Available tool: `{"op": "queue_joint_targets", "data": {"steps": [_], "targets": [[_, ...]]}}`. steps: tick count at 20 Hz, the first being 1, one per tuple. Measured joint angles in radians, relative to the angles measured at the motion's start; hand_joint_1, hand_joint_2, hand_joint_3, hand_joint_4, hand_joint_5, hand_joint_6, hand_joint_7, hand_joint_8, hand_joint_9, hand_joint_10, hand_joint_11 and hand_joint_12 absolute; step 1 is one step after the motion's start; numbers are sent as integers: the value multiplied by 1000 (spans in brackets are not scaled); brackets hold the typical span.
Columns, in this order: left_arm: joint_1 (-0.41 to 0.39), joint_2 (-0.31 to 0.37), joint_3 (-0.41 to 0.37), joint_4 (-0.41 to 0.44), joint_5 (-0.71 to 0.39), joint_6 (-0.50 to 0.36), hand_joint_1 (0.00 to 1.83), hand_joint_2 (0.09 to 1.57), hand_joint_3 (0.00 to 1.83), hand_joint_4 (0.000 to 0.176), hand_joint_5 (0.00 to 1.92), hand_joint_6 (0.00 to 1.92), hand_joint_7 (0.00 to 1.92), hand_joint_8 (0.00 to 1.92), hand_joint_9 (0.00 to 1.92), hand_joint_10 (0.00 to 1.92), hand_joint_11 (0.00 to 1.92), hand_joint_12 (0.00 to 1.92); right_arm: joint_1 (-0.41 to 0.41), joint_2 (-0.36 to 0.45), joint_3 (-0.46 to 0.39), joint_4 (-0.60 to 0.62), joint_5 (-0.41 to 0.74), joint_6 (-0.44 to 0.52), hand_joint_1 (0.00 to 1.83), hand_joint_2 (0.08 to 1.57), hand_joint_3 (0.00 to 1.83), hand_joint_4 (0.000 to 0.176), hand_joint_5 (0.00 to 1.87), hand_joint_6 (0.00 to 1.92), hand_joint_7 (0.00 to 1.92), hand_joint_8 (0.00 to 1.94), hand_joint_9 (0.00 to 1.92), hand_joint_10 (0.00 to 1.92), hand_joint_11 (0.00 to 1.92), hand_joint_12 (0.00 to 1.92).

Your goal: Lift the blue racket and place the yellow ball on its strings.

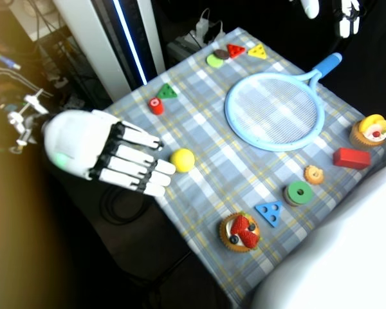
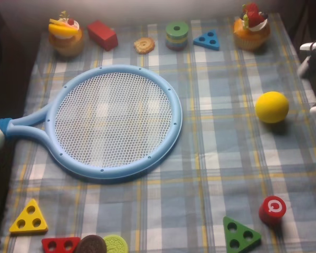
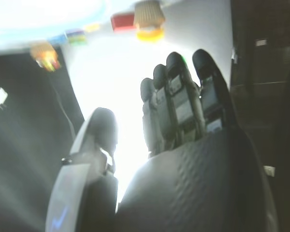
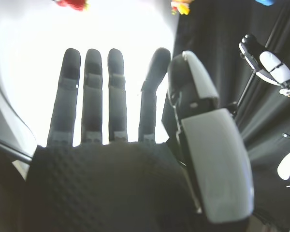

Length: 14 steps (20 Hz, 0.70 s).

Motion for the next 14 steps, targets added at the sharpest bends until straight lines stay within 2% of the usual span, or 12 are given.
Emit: {"op": "queue_joint_targets", "data": {"steps": [1,3,5,6,7,8,9,11,12,13,14], "targets": [[0,0,0,-8,4,10,758,986,12,176,205,7,267,4,286,15,0,872,0,0,1,3,-5,0,668,1129,0,0,537,1,573,2,557,5,474,173],[-11,0,2,-50,31,96,763,991,3,176,225,2,283,2,293,5,0,919,0,-4,6,5,-14,0,664,1143,3,0,511,0,558,0,547,0,457,155],[-19,-2,14,-105,72,161,736,977,0,176,169,1,274,0,259,1,0,824,0,-7,8,3,-27,0,670,1149,3,6,516,2,580,7,569,8,473,152],[-20,-2,28,-132,100,192,743,979,0,176,159,1,277,1,249,2,0,780,0,-7,8,1,-32,-1,672,1153,5,3,512,1,587,9,580,11,481,154],[-28,-6,40,-158,118,228,733,993,2,176,127,0,248,0,231,0,0,724,0,-7,8,-1,-32,0,651,1159,6,11,503,0,590,8,582,9,473,146],[-47,-20,60,-200,146,290,758,983,0,176,133,5,240,0,236,4,0,717,0,-7,8,-7,-34,0,667,1164,5,4,502,0,596,7,588,9,477,142],[-64,-30,72,-227,176,348,797,965,0,176,167,9,257,2,252,5,0,738,1,-7,8,-12,-38,0,656,1165,4,16,492,0,595,5,590,7,482,139],[-127,-53,90,-269,242,503,849,949,0,176,151,1,234,0,250,2,0,739,1,-7,9,-16,-47,0,648,1171,5,17,475,0,588,1,584,3,467,126],[-163,-66,93,-285,263,589,905,920,0,176,139,0,206,0,227,0,0,671,1,-7,9,-17,-47,0,634,1172,4,25,468,0,579,0,575,0,452,116],[-210,-92,102,-308,288,731,926,917,0,176,123,0,185,1,203,1,0,592,1,-8,9,-18,-47,0,648,1175,4,11,459,0,578,0,575,1,441,108],[-253,-121,112,-332,311,859,922,924,0,176,109,2,186,1,195,0,0,532,1,-8,9,-18,-47,0,632,1170,1,19,458,0,589,4,585,4,445,107]]}}
